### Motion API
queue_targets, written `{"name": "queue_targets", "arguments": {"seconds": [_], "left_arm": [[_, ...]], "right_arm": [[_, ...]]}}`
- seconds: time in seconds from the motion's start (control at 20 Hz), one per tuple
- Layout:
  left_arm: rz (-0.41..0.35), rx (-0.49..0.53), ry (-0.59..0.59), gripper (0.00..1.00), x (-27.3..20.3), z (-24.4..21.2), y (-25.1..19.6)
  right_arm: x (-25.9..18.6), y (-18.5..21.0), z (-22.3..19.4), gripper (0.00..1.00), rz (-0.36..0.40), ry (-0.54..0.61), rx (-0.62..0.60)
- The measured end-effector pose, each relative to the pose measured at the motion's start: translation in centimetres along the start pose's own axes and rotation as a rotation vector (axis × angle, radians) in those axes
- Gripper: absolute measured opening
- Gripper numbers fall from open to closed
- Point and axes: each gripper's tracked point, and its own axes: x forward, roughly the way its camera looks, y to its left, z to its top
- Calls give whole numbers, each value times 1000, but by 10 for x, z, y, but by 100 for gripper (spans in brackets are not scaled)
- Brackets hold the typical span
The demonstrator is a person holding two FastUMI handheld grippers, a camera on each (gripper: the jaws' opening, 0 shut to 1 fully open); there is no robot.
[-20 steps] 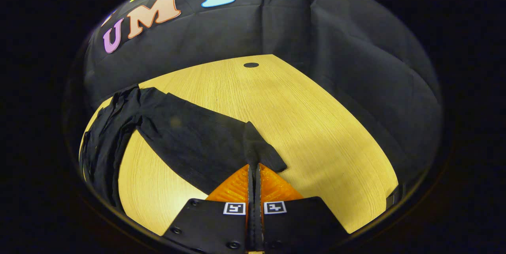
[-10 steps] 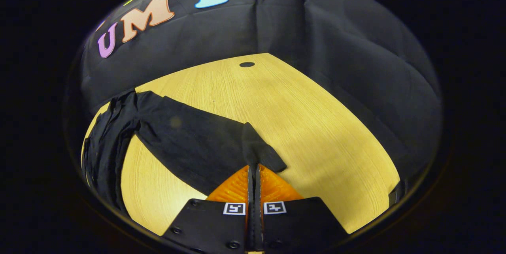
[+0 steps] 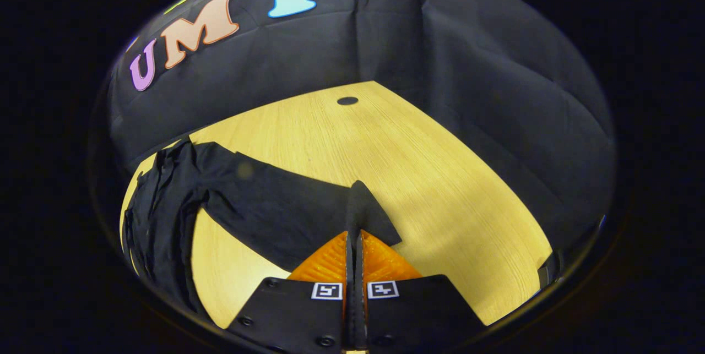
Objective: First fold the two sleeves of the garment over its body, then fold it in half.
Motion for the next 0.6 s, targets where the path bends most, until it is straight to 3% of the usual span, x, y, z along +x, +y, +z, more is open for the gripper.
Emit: {"name": "queue_targets", "arguments": {"seconds": [0.3, 0.6], "left_arm": [[-47, -37, 16, 90, 38, -7, 23], [-78, -59, 58, 90, 69, -22, 50]], "right_arm": [[-22, 77, 66, 2, 49, -111, -1], [-36, 168, 105, 2, 141, -181, 31]]}}
